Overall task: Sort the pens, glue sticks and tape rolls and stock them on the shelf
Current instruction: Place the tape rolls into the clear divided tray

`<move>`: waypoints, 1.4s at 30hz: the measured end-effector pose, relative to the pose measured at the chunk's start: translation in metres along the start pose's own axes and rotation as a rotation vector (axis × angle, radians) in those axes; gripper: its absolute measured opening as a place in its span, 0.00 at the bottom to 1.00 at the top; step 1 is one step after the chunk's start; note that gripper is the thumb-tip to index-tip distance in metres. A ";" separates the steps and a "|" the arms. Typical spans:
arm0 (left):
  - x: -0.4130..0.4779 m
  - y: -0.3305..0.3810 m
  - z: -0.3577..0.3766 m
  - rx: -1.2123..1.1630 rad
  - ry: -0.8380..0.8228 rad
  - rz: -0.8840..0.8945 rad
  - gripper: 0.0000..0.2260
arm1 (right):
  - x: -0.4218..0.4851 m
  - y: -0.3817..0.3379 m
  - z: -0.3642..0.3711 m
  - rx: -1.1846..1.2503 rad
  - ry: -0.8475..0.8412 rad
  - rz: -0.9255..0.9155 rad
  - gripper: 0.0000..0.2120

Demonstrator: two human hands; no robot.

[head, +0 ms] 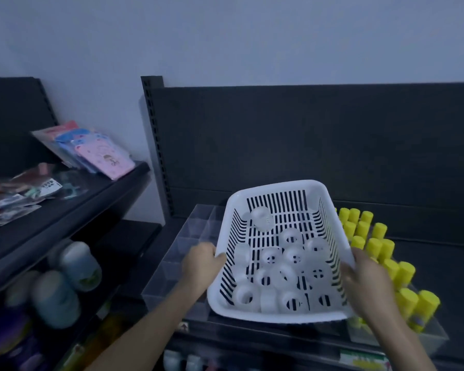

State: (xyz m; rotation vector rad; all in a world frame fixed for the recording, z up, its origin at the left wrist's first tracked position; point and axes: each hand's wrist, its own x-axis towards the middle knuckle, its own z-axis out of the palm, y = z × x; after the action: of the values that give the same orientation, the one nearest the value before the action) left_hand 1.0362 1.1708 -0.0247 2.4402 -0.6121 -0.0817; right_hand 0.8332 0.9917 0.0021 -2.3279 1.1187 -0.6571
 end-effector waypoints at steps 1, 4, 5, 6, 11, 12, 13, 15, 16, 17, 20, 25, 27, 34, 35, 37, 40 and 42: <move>0.006 -0.005 0.000 0.025 -0.009 0.017 0.17 | 0.000 -0.004 0.004 -0.011 -0.011 0.020 0.07; 0.021 -0.021 -0.003 0.004 -0.020 0.041 0.18 | 0.000 -0.012 0.022 -0.003 -0.046 0.059 0.08; 0.025 -0.026 -0.004 -0.011 -0.026 0.048 0.19 | 0.001 -0.014 0.028 0.014 -0.055 0.064 0.08; 0.028 -0.030 -0.006 -0.016 -0.034 0.053 0.19 | 0.003 -0.015 0.034 0.029 -0.064 0.068 0.08; 0.040 -0.039 0.000 0.006 -0.074 0.064 0.19 | 0.002 -0.011 0.050 0.062 -0.068 0.126 0.08; 0.043 -0.037 0.002 0.019 -0.081 0.072 0.18 | 0.001 -0.008 0.051 0.046 -0.060 0.141 0.08; 0.045 -0.035 0.004 0.032 -0.097 0.081 0.17 | 0.000 -0.004 0.052 0.018 -0.060 0.157 0.09; 0.046 -0.029 0.006 0.062 -0.139 0.101 0.16 | 0.002 0.003 0.054 -0.052 -0.066 0.174 0.12; 0.046 -0.025 0.005 0.087 -0.154 0.115 0.16 | 0.005 0.006 0.055 -0.093 -0.071 0.170 0.13; 0.046 -0.023 0.003 0.126 -0.169 0.128 0.16 | 0.007 0.006 0.056 -0.129 -0.077 0.164 0.14; 0.045 -0.013 -0.008 0.293 -0.184 0.176 0.15 | 0.012 0.002 0.060 -0.225 -0.109 0.112 0.17; 0.055 0.009 -0.010 0.329 -0.061 0.303 0.15 | 0.022 -0.013 0.067 -0.240 -0.067 -0.056 0.17; 0.065 0.017 -0.001 0.268 -0.095 0.348 0.16 | 0.028 -0.022 0.071 -0.198 -0.112 -0.098 0.15; 0.123 0.033 0.038 0.231 -0.355 0.332 0.21 | 0.073 -0.038 0.092 -0.165 -0.310 -0.099 0.16; 0.131 0.036 0.044 0.247 -0.396 0.336 0.24 | 0.079 -0.038 0.096 -0.168 -0.333 -0.099 0.16; 0.144 0.043 0.057 0.270 -0.494 0.353 0.31 | 0.090 -0.038 0.103 -0.173 -0.383 -0.087 0.16; 0.154 0.050 0.075 0.299 -0.633 0.339 0.37 | 0.100 -0.035 0.117 -0.202 -0.446 -0.054 0.09; 0.157 0.051 0.086 0.339 -0.639 0.334 0.31 | 0.103 -0.034 0.126 -0.215 -0.477 -0.031 0.10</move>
State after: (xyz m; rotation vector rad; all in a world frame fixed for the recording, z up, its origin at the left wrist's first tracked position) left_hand 1.1385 1.0173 -0.0508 2.5782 -1.4017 -0.6868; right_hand 0.9852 0.9539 -0.0531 -2.4972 0.9647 0.0230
